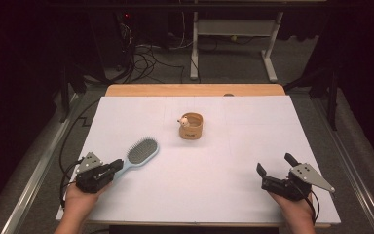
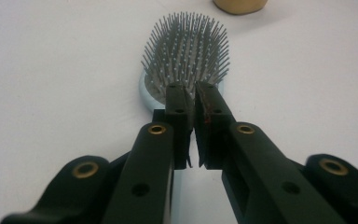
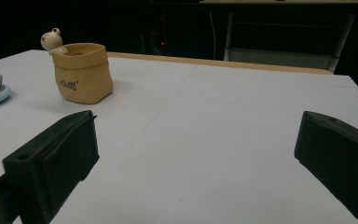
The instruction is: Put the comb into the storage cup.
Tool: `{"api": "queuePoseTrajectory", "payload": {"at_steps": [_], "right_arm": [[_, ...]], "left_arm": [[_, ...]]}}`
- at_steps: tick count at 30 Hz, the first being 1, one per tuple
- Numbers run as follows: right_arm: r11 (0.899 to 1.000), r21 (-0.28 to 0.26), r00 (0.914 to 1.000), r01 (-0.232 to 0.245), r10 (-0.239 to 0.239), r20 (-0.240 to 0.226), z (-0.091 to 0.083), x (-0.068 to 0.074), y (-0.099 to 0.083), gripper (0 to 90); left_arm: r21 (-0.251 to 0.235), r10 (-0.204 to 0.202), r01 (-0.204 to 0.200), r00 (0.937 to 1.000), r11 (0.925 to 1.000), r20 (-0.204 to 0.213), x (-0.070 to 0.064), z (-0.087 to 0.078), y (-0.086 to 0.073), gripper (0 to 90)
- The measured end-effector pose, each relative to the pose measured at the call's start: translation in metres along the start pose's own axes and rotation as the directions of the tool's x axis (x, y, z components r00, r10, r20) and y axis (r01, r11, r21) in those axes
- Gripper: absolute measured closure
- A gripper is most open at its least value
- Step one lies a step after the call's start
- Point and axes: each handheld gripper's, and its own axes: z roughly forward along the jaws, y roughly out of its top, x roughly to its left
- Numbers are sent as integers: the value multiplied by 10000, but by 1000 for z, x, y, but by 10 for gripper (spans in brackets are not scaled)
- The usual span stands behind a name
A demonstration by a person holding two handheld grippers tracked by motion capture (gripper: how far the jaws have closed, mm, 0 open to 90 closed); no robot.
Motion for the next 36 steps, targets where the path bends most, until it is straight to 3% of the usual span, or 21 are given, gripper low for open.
{"api": "queuePoseTrajectory", "payload": {"at_steps": [11, 16, 21, 30, 36], "right_arm": [[10000, -29, 10000, -33, 33, 11, -1, -1, 0, 1], [10000, -51, 10000, 25, -25, -13, -1, 1, 1, 1], [10000, -69, 10000, 21, -21, 0, -2, 0, 1, 1], [9999, -113, 10000, 24, -24, 33, -3, 0, 2, 1], [9999, -109, 10000, 33, -32, 41, -3, 0, 2, 1]], "left_arm": [[-250, -169, 177, 9994, 9995, 298, 0, -1, 2, 642], [-175, 21, -14, 9992, 9998, 389, -1, -1, 2, 540], [-551, 74, -50, 9990, 9985, 443, -3, -3, 6, 443], [-1027, -125, 142, 9998, 9946, 172, 1, -4, 11, 301], [-777, -99, 110, 9998, 9969, 148, 3, -1, 9, 217]]}}
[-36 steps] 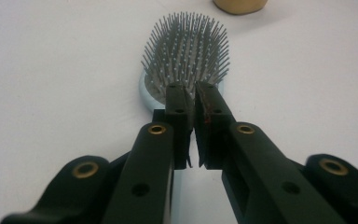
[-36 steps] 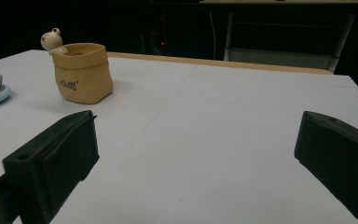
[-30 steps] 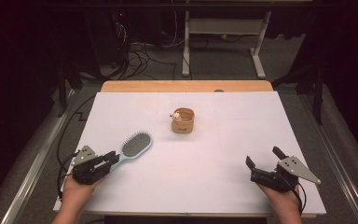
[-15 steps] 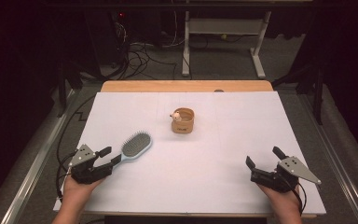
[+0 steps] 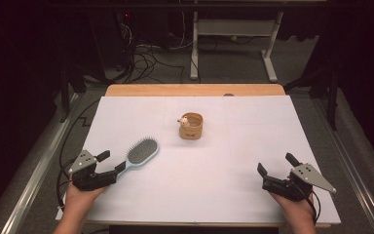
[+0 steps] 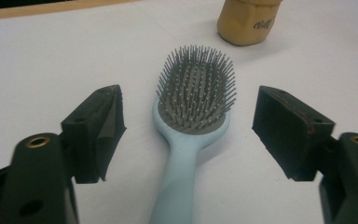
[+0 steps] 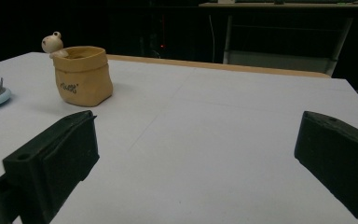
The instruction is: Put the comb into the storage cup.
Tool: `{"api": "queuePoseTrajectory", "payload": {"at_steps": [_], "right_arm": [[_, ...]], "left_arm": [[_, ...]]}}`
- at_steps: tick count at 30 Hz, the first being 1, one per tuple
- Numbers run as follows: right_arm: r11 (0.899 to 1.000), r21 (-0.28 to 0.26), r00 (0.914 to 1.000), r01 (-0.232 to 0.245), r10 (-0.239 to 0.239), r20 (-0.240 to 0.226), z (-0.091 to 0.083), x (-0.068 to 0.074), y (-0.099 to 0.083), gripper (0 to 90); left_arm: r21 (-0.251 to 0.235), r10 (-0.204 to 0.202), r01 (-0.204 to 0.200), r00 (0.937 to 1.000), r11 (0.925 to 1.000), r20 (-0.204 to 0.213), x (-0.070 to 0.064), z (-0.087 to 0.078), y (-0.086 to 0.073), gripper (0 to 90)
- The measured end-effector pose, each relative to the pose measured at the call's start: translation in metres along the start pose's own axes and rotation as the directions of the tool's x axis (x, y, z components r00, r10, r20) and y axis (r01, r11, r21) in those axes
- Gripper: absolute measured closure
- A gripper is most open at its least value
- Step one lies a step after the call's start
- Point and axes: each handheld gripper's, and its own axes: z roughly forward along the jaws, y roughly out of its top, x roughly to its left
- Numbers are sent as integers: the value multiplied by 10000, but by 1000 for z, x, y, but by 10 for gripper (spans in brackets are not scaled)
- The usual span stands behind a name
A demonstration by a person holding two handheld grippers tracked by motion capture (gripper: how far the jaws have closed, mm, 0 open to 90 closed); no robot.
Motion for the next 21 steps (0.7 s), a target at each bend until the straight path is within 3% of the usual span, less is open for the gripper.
{"api": "queuePoseTrajectory", "payload": {"at_steps": [10, 21], "right_arm": [[10000, 22, 10000, 51, -51, -52, 0, 1, 0, 1], [9999, 69, 9999, 89, -89, -71, 1, 1, 0, 1]], "left_arm": [[354, 60, -66, 9998, 9993, 179, 1, 5, -3, 35], [930, 404, -401, 9992, 9949, -18, 0, 21, 6, 6]]}}
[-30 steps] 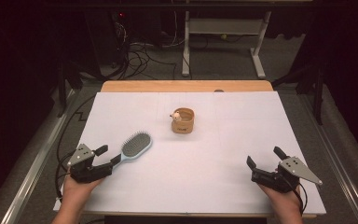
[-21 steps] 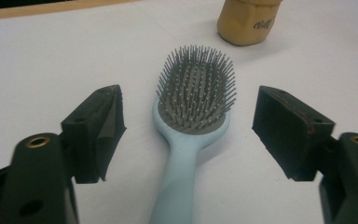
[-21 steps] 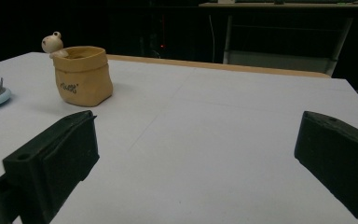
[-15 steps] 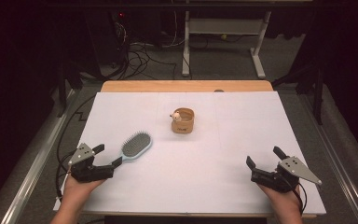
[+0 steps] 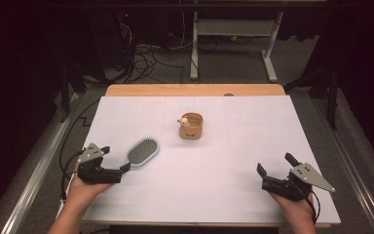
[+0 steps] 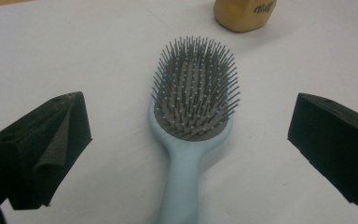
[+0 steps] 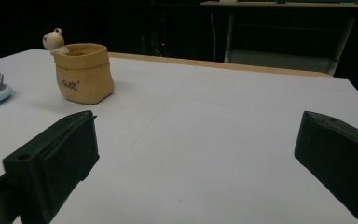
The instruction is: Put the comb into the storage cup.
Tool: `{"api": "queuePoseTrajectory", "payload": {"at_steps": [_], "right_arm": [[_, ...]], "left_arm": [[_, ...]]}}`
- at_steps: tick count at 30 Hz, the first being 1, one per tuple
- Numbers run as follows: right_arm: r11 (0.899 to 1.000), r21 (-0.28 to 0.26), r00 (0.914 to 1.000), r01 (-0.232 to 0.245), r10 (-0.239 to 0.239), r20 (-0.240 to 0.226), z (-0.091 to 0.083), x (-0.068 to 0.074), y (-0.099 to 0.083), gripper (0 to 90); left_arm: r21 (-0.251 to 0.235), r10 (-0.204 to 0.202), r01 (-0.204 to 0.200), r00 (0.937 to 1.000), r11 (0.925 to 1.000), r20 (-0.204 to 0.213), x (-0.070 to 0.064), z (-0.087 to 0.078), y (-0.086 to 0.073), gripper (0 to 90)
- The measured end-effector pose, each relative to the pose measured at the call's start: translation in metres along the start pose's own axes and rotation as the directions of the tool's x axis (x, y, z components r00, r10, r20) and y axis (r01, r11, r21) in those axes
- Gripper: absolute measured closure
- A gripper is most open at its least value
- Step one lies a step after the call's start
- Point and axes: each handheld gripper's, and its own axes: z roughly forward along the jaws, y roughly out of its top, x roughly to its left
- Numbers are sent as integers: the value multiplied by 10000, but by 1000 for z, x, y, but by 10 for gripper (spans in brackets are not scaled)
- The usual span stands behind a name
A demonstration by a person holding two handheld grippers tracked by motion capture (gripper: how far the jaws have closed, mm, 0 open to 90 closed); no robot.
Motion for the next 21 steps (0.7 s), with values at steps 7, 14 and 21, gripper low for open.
{"api": "queuePoseTrajectory", "payload": {"at_steps": [7, 14, 21], "right_arm": [[10000, 19, 10000, 78, -78, -37, 0, 2, 0, 1], [10000, 24, 9999, 71, -71, -78, 0, 1, 0, 1], [10000, 16, 10000, 45, -45, -84, 0, 1, 0, 1]], "left_arm": [[578, 177, -164, 9996, 9982, -231, -2, 15, 8, 6], [981, 402, -383, 9990, 9944, -175, -10, 26, 16, 7], [1497, 394, -356, 9990, 9881, -227, -16, 37, 20, 6]]}}
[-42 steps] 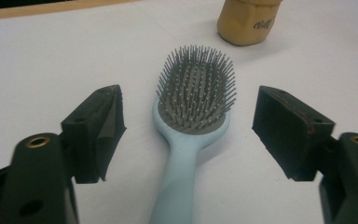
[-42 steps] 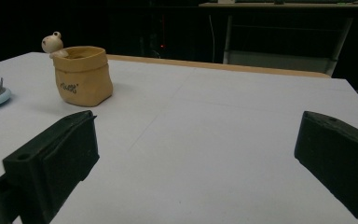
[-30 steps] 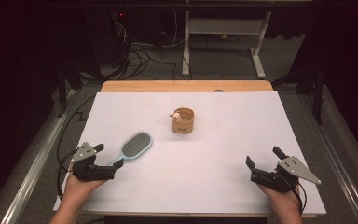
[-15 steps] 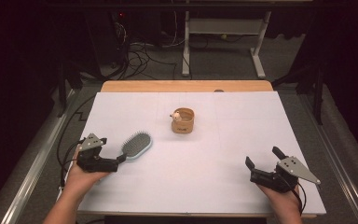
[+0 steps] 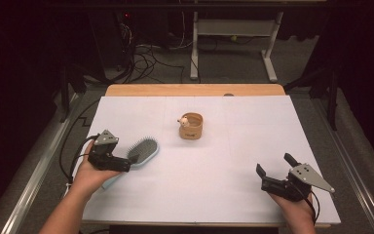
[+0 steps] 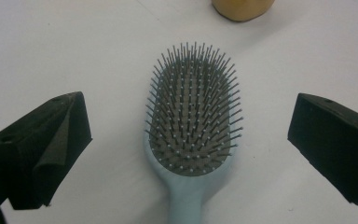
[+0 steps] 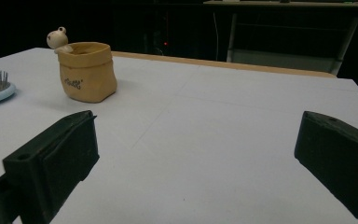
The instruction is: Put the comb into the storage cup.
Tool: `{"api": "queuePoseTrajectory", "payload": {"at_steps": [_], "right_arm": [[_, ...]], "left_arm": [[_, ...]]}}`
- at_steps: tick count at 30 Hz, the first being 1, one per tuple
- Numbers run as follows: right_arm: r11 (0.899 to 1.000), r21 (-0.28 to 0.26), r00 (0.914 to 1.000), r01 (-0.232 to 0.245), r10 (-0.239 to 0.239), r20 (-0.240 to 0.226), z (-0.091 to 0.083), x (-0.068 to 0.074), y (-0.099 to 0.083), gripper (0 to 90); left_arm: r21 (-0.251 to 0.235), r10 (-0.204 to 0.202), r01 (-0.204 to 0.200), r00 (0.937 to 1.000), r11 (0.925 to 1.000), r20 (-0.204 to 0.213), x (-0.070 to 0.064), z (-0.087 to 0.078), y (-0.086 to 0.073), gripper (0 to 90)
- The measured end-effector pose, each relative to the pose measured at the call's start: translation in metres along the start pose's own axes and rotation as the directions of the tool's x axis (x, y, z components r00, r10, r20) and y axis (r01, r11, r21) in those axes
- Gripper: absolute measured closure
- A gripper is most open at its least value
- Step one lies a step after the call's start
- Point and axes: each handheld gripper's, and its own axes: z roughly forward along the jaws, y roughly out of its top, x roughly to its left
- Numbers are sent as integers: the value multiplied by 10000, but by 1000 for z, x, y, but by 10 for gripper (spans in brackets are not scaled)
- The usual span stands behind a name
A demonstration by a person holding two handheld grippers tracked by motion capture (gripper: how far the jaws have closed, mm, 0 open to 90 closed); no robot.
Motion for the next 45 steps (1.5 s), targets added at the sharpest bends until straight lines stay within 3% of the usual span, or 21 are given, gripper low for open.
{"api": "queuePoseTrajectory", "payload": {"at_steps": [4, 13, 20, 31, 38, 43, 45], "right_arm": [[10000, -25, 10000, -17, 17, -2, -1, 0, 0, 1], [10000, -3, 10000, -48, 48, -16, 0, 0, 0, 1], [10000, 3, 10000, -26, 26, -29, 0, 1, 0, 1], [10000, 28, 10000, -4, 4, -44, 0, 1, -1, 1], [10000, 1, 10000, -15, 15, -51, 0, 1, 0, 1], [10000, -4, 10000, -9, 9, -65, 0, 1, -1, 1], [10000, -12, 10000, -9, 9, -54, 0, 0, -1, 1]], "left_arm": [[276, 155, -154, 9999, 9995, -55, 0, 6, 0, 6], [636, 17, -22, 10000, 9980, 82, 1, 18, 2, 6], [1169, 257, -263, 9996, 9928, 63, -5, 31, -1, 6], [2135, 329, -259, 9990, 9766, -295, 4, 51, -6, 7], [2848, 585, -396, 9966, 9578, -582, 7, 64, -18, 13], [3166, 598, -325, 9952, 9480, -770, 9, 71, -20, 25], [3184, 778, -474, 9935, 9468, -835, 7, 72, -20, 45]]}}
